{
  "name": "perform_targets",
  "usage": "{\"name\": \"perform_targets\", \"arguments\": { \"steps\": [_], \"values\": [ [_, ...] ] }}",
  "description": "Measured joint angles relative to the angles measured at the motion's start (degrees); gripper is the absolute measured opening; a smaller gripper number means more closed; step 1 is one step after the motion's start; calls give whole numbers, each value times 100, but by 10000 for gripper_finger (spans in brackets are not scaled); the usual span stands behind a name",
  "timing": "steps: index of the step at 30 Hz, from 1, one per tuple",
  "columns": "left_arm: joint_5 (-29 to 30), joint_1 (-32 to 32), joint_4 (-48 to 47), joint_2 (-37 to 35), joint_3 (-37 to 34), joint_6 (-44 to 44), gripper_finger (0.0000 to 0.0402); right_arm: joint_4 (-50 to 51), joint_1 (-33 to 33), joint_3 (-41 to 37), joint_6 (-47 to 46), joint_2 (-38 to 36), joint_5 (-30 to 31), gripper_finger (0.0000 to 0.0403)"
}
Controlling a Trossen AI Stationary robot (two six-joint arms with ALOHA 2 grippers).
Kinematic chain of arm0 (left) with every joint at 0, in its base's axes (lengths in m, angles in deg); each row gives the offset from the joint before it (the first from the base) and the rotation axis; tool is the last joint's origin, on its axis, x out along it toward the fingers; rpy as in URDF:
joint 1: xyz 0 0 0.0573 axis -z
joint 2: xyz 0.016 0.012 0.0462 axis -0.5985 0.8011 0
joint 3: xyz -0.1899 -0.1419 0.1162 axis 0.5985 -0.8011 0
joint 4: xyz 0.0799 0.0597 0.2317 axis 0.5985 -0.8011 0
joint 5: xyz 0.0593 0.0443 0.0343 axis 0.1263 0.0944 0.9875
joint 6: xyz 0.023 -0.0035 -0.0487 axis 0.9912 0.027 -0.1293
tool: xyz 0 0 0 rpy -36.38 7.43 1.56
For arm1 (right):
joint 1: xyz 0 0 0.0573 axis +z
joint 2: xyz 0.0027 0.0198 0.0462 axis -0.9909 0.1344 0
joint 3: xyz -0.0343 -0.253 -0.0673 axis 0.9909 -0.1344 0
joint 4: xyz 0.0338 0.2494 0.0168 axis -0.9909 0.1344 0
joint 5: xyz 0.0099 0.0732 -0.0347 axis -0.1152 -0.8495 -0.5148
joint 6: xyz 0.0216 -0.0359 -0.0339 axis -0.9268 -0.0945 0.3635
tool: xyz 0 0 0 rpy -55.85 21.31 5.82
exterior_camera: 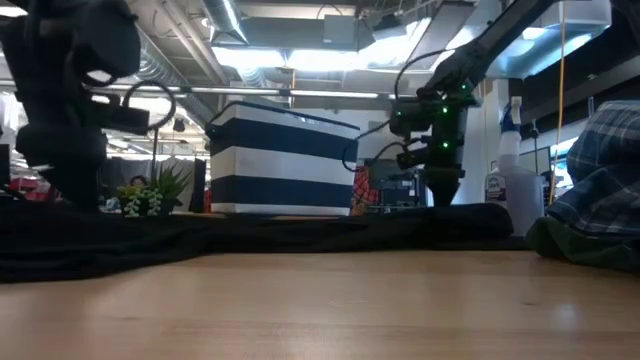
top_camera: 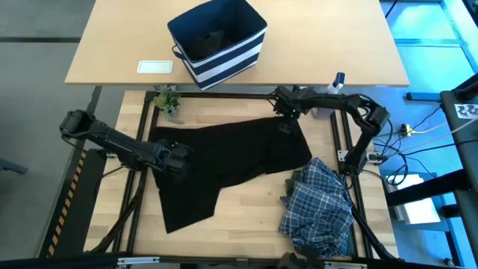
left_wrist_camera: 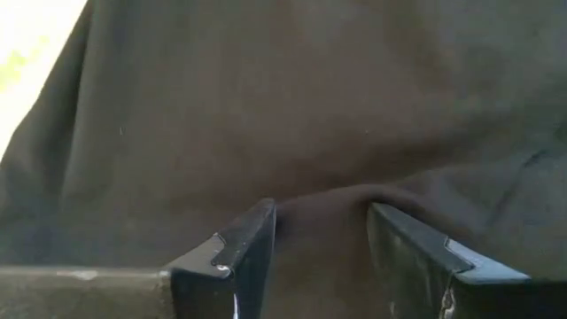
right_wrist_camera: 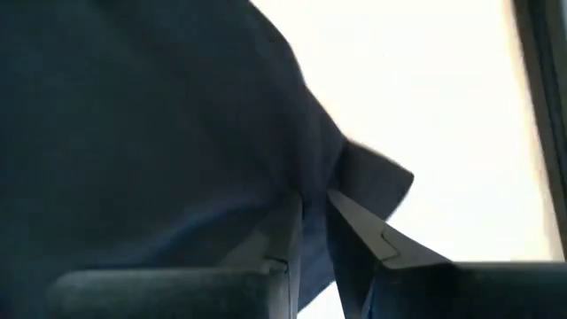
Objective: Fold Laundry from Bin
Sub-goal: Fold the black shirt
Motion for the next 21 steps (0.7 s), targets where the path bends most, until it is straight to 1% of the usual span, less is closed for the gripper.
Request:
{"name": "perform_targets", "arguments": {
  "steps": [3, 6, 9, 11, 14, 17, 21],
  "values": [
    [-181, -231, -377, 1, 0, -247, 174, 213, -120, 0, -20, 133, 164, 53],
    [-115, -441, -718, -8, 0, -462, 174, 516, -237, 0, -51, 258, 583, 53],
    [-13, -655, -763, -10, 1, -450, 174, 732, -401, -2, -188, 325, 1115, 53],
    [79, -778, -769, -10, 14, -399, 174, 701, -525, 0, -351, 325, 1345, 53],
    [277, -924, -796, -10, 170, -269, 174, 748, -674, 32, -488, 325, 1371, 53],
    [572, -967, -776, -13, 498, -2, 174, 763, -685, 132, -489, 296, 1302, 53],
    [883, -965, -531, -15, 972, 444, 174, 773, -616, 347, -491, 80, 1053, 53]
  ]
}}
